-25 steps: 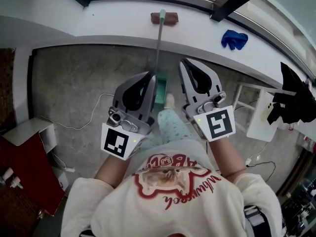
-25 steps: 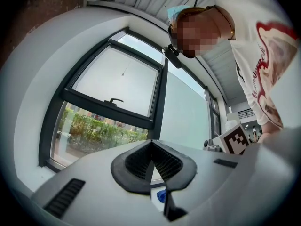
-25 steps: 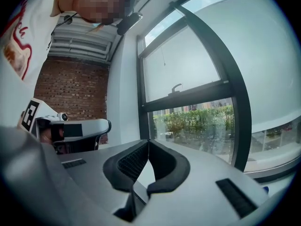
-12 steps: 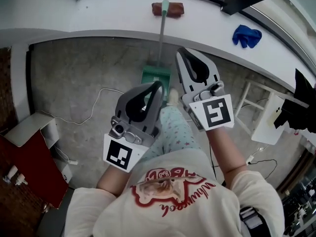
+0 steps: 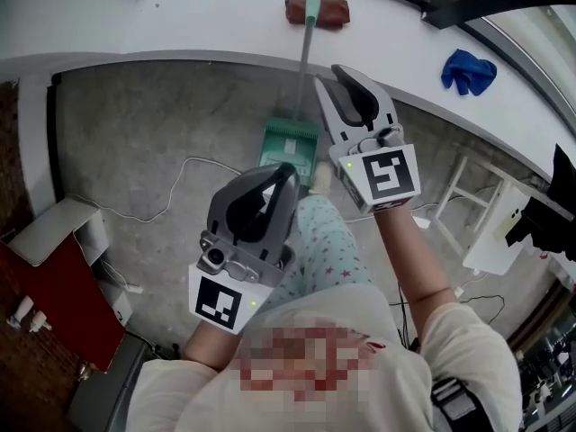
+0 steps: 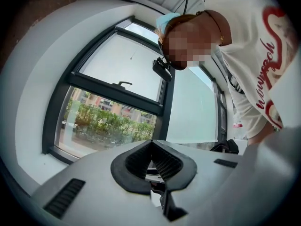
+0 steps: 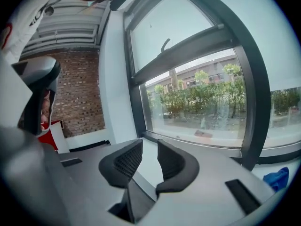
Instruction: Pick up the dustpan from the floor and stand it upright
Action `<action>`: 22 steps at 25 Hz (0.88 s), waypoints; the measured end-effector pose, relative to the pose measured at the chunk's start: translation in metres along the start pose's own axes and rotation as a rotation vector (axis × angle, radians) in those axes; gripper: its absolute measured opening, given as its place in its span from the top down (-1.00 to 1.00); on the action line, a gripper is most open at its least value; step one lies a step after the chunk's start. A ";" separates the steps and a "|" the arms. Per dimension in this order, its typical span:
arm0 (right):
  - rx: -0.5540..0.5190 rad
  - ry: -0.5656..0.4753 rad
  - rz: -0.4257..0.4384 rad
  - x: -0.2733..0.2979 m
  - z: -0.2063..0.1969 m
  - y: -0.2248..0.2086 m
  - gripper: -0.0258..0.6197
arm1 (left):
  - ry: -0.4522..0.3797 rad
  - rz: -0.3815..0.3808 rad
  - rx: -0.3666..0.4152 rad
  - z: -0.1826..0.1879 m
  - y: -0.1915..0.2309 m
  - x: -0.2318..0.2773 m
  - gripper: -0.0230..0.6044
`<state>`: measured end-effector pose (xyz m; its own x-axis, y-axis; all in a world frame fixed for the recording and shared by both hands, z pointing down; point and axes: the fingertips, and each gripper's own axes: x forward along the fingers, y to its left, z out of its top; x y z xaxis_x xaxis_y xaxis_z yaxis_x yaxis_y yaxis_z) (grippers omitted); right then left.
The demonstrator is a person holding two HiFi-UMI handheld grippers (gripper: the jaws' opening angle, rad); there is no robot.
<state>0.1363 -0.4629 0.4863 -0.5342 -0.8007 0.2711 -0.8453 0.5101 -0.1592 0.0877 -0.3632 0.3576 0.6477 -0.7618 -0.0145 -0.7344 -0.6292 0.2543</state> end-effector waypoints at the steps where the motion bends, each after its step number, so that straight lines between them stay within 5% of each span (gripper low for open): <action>1: 0.001 0.011 -0.003 0.004 -0.005 -0.004 0.63 | 0.004 0.016 -0.003 -0.002 0.005 -0.001 0.87; 22: 0.022 0.121 -0.018 0.094 -0.093 -0.047 0.39 | 0.036 0.234 -0.013 -0.025 0.057 -0.037 0.87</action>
<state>0.1269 -0.5326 0.6078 -0.5147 -0.7653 0.3865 -0.8556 0.4879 -0.1733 0.0270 -0.3668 0.3968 0.4667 -0.8807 0.0812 -0.8631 -0.4335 0.2590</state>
